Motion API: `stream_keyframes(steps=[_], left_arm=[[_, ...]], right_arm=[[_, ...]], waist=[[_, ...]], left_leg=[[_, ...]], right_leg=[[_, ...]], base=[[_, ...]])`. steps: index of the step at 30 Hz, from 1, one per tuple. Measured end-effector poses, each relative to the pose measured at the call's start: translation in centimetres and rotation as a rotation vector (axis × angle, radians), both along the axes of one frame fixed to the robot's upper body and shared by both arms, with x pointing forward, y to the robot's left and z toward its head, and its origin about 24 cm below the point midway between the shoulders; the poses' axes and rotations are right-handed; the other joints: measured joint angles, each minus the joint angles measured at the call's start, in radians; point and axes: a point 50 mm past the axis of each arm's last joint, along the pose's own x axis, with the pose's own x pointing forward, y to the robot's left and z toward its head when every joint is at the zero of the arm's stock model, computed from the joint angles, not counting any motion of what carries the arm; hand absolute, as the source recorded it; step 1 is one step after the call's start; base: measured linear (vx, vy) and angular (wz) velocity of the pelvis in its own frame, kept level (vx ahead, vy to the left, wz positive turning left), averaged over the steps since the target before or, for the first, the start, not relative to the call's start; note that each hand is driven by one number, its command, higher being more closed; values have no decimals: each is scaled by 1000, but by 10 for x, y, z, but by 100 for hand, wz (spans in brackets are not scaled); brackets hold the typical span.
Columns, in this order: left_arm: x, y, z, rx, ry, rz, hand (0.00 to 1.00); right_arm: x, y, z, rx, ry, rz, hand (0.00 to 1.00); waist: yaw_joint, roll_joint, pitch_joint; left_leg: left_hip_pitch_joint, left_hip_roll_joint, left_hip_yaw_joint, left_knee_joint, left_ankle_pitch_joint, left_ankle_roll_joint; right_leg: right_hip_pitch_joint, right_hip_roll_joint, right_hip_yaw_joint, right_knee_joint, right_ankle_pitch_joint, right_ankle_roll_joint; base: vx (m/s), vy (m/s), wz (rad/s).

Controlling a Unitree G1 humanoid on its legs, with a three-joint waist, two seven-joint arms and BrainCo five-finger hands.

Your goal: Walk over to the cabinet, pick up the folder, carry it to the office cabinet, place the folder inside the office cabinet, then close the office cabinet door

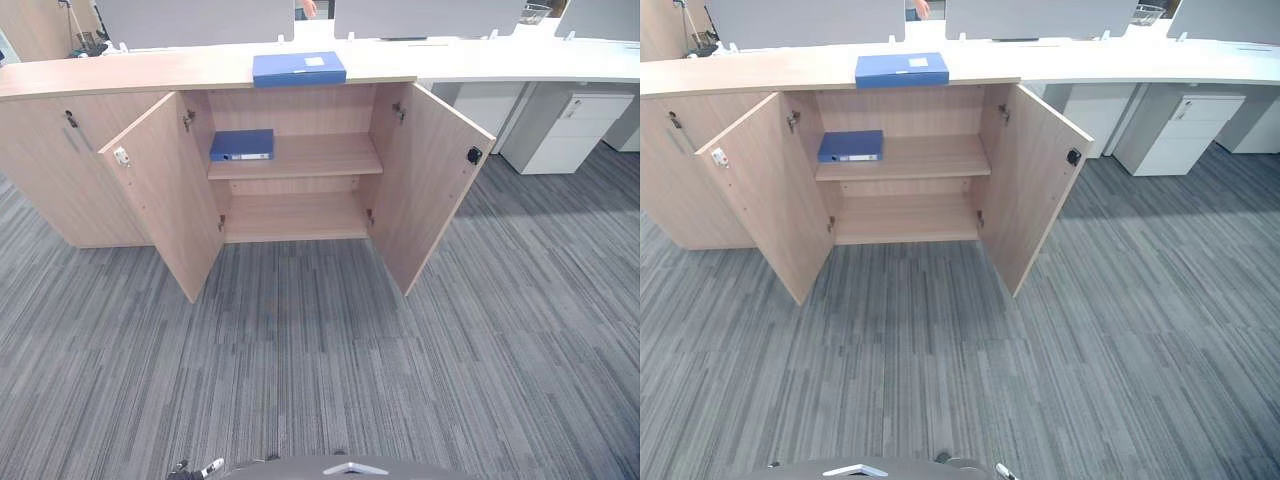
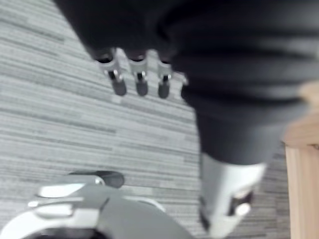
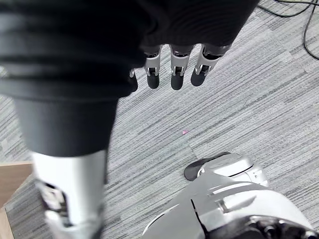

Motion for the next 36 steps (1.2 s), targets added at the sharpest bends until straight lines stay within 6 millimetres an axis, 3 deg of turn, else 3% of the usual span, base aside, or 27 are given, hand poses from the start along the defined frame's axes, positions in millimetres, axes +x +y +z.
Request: stream_keyframes(steps=[8,15,28,31,33,34,36], left_arm=[[13,1,0,0,-20,-13,0],[14,-1,0,4,-18,-30,0],[23,1,2,22,-30,-91,0],[29,3,3,28,-44,-101,0],[32,5,4,34,-49,-104,0],[37,3,4,32,-61,-111,0],[41,5,5,37,-70,-115,0]], right_arm=[[22,3,1,7,-35,18,0],[29,2,2,5,-51,17,0],[41,3,4,-23,-55,126,0],[50,5,5,-21,-73,135,0],[55,7,6,-20,-84,151,0],[60,6,8,-28,-101,162,0],[64,7,9,-32,-120,175,0]], waist=[[-7,-5,37],[-6,-3,42],[1,-11,53],[6,-15,66],[6,-23,85],[7,-20,99],[5,-13,115]], left_leg=[[55,-6,-2,-37,11,10],[75,-10,-1,-53,14,13],[7,-10,14,-50,4,12],[-38,-5,38,48,-64,18],[-47,-3,44,107,-107,29],[-47,5,49,130,-129,34],[-20,8,51,140,-148,48]], right_leg=[[56,-1,-23,-43,17,3],[70,-4,-25,-50,15,7],[2,-5,-20,-57,9,20],[-66,-14,2,78,-55,34],[-104,-29,0,199,-108,73],[-139,-31,-3,297,-120,90],[-248,-54,-27,528,-138,83]], base=[[93,13,3],[-37,-2,0],[-16,-9,-3],[98,8,-21],[95,14,-16],[68,56,-15],[127,77,-8]])
